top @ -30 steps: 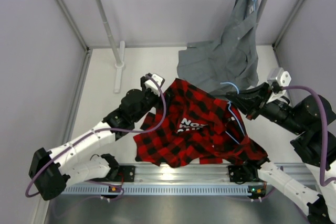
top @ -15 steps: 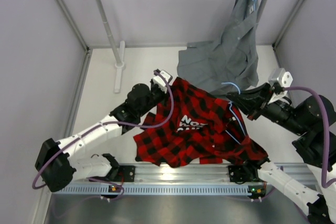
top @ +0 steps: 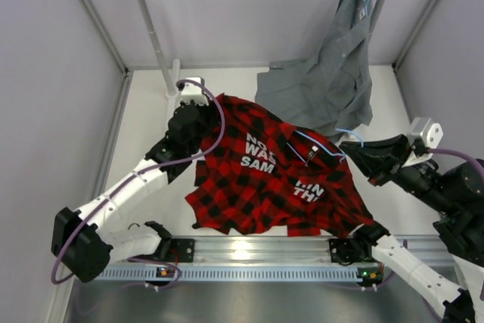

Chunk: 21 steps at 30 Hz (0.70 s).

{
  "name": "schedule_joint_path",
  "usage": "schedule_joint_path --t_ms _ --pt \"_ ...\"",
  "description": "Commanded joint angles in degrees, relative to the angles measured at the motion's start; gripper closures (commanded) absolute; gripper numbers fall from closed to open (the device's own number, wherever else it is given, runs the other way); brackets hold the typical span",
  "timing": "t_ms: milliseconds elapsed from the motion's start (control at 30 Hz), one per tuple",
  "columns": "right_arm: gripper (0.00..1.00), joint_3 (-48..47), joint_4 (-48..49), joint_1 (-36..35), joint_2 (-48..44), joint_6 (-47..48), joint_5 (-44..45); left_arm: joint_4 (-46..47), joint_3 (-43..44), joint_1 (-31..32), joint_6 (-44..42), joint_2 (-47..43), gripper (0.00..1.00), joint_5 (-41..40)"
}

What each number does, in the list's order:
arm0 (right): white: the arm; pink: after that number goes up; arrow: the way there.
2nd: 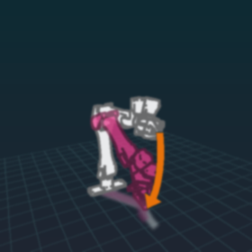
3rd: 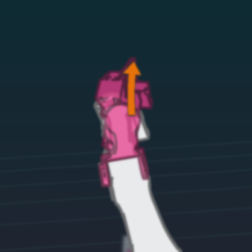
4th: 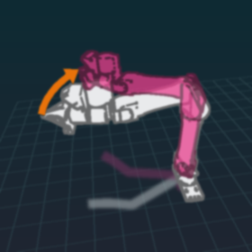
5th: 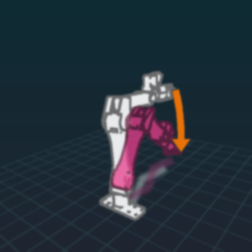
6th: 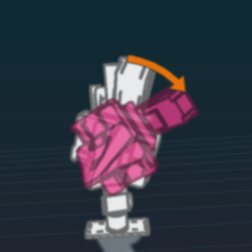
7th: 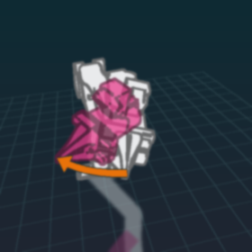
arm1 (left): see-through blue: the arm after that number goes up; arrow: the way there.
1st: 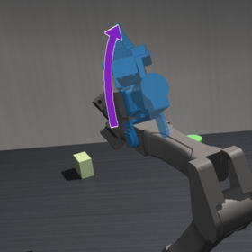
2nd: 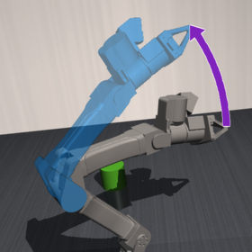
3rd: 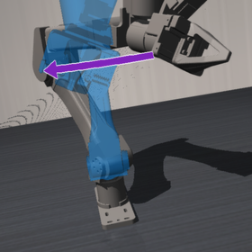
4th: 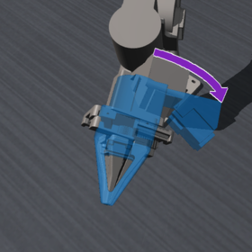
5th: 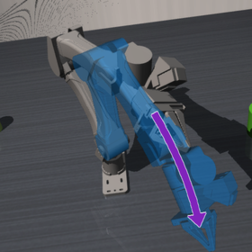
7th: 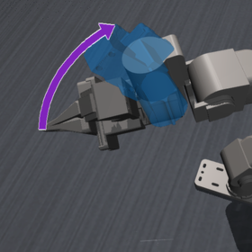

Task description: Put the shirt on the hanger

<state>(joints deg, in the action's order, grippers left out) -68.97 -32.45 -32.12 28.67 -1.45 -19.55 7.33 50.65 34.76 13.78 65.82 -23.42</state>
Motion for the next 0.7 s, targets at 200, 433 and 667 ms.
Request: schedule_joint_path --t_ms 200,433,667 --pt "1.00 -1.69 2.39 0.65 2.09 0.93 -2.34 1.18 2.61 -1.63 2.57 -4.81 1.00 15.93" --pt "1.00 -3.01 4.93 0.65 7.19 0.93 -3.56 8.93 0.32 -1.54 2.92 -11.76 1.00 36.86" --pt "1.00 -3.19 6.61 0.74 7.55 1.01 -2.34 -3.71 2.25 -1.54 4.23 -13.00 0.68 13.35"
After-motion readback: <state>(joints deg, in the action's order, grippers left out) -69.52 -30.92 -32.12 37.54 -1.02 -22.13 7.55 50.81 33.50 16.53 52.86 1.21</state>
